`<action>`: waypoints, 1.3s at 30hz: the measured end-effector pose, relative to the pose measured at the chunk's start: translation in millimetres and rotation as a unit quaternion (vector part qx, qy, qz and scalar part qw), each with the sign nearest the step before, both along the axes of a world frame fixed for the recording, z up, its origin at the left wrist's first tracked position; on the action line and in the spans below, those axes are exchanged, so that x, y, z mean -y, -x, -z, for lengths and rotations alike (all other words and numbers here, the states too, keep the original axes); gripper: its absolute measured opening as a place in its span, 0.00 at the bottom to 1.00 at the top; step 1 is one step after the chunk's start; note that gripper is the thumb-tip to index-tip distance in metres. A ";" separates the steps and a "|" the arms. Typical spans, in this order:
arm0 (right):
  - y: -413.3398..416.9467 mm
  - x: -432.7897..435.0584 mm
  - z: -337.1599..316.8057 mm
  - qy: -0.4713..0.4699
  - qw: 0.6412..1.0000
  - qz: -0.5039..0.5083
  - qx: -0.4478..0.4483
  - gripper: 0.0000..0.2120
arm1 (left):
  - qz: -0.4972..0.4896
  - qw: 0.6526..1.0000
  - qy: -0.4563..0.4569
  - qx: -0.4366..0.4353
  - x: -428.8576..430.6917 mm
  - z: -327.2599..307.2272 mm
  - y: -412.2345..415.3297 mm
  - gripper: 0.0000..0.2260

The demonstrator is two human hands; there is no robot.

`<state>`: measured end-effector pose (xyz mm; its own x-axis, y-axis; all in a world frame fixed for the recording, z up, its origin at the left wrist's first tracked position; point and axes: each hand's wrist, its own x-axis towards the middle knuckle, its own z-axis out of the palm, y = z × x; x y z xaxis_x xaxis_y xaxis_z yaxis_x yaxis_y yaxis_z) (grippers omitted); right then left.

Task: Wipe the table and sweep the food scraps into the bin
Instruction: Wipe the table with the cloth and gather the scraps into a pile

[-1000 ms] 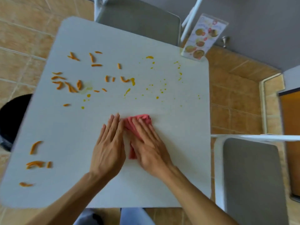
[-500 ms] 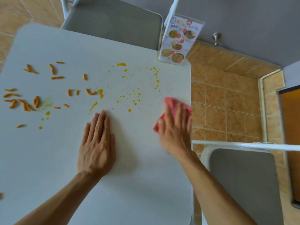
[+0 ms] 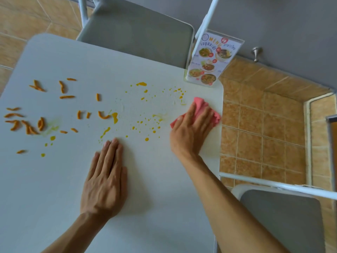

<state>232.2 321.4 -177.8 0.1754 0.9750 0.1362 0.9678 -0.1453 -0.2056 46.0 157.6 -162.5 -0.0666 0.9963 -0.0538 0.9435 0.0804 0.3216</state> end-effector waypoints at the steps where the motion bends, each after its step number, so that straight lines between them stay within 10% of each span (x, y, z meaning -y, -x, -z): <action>1: 3.9 -1.9 1.2 0.013 0.998 -0.060 0.009 0.27 | -0.002 1.000 0.002 0.000 -0.5 -0.3 0.6 0.26; 3: -6.6 -15.9 0.4 0.031 0.987 -0.154 0.031 0.27 | -0.002 1.000 0.006 0.001 -2.2 -1.8 0.9 0.27; 8: 31.2 -43.3 -2.1 -0.023 0.998 0.041 -0.046 0.26 | -0.003 1.000 0.012 0.003 -0.8 -2.2 0.3 0.27; 15: -18.2 -46.8 -14.3 -0.016 0.960 -0.279 0.018 0.24 | -0.012 1.000 0.003 0.021 -2.9 -4.9 -0.6 0.26; 21: -44.3 -48.7 -8.7 -0.008 0.995 0.099 -0.024 0.25 | -0.011 1.000 -0.001 0.024 -1.9 -4.4 0.6 0.26; 28: -15.8 -47.3 -15.8 0.021 0.957 -0.290 -0.003 0.26 | -0.009 1.000 0.001 0.024 -2.1 -3.1 0.6 0.26; 33: 6.8 -39.9 -21.2 -0.053 0.989 -0.067 -0.121 0.26 | -0.009 1.000 0.002 0.027 -1.3 -3.1 3.5 0.26; 37: 47.9 -44.4 -20.2 0.004 0.892 -0.445 -0.081 0.23 | -0.008 0.999 -0.001 0.039 -1.4 -3.9 4.3 0.25; 39: 47.7 -77.0 -18.6 0.003 0.901 -0.431 -0.050 0.24 | -0.003 0.999 -0.004 0.050 -2.0 -4.9 6.6 0.25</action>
